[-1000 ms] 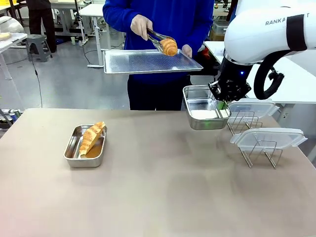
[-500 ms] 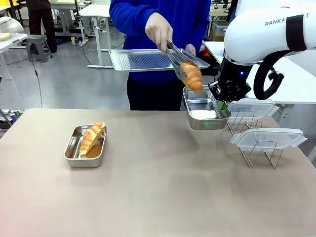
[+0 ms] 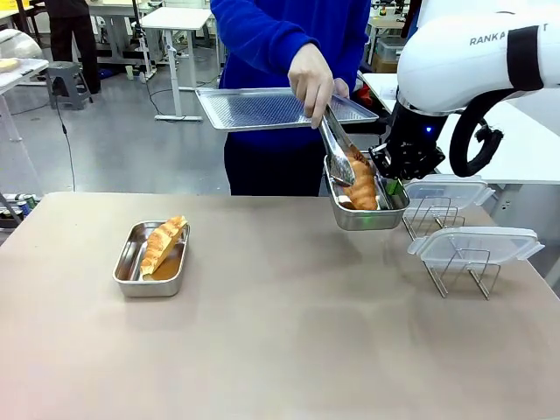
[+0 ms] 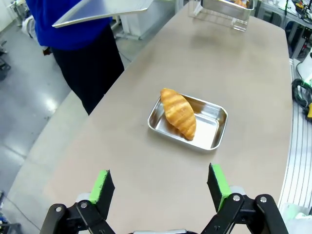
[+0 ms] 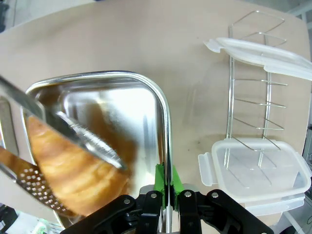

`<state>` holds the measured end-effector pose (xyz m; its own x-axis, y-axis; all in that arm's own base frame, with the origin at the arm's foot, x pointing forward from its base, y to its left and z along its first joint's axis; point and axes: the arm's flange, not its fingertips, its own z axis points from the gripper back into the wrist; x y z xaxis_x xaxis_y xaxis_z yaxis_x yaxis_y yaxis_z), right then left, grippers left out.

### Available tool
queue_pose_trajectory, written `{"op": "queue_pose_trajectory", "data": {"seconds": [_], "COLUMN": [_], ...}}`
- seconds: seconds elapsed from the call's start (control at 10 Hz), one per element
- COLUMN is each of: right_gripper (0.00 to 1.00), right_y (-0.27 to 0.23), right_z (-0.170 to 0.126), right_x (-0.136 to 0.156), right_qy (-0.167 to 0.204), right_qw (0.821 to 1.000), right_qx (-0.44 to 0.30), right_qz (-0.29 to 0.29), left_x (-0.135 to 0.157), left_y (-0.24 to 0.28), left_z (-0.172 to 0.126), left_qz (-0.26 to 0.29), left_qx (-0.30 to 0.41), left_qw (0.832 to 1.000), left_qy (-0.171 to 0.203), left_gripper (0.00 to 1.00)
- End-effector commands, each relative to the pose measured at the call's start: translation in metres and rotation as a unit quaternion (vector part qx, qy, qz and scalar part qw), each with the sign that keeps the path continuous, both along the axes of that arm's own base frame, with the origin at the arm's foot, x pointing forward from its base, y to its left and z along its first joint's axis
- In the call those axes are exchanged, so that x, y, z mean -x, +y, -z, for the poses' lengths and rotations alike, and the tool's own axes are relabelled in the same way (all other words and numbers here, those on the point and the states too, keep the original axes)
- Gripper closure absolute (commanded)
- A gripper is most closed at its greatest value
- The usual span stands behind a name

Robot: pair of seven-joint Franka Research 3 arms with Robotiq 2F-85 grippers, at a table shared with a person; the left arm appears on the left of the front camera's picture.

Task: Place the bread in airtight containers.
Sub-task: Once an object is inside an Airtight Container , place the container in the center of the table.

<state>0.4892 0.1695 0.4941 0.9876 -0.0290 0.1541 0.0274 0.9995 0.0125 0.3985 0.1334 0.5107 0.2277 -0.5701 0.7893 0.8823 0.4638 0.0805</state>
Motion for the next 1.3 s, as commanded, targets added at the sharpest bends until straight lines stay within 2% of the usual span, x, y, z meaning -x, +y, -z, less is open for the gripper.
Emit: {"op": "queue_pose_trajectory", "data": {"seconds": [0.0,0.7,0.8,1.2], "right_gripper": [1.0,1.0,0.95,0.95], "right_y": [0.0,0.0,0.0,0.018], "right_z": [-0.003,-0.003,0.0,0.062], "right_x": [0.0,0.0,0.0,-0.04], "right_qy": [-0.005,-0.005,0.0,0.016], "right_qw": [1.0,1.0,1.0,0.999], "right_qx": [0.005,0.005,0.0,-0.026], "right_qz": [0.008,0.008,0.0,0.035], "left_x": [-0.001,-0.001,-0.001,-0.001], "left_y": [0.001,0.001,0.001,0.001], "left_z": [-0.001,-0.001,-0.001,-0.001], "left_qz": [0.005,0.005,0.005,0.005], "left_qx": [0.003,0.003,0.003,0.003], "left_qw": [1.0,1.0,1.0,1.0], "left_qy": [-0.001,-0.001,-0.001,-0.001], "left_gripper": [0.0,0.0,0.0,0.0]}}
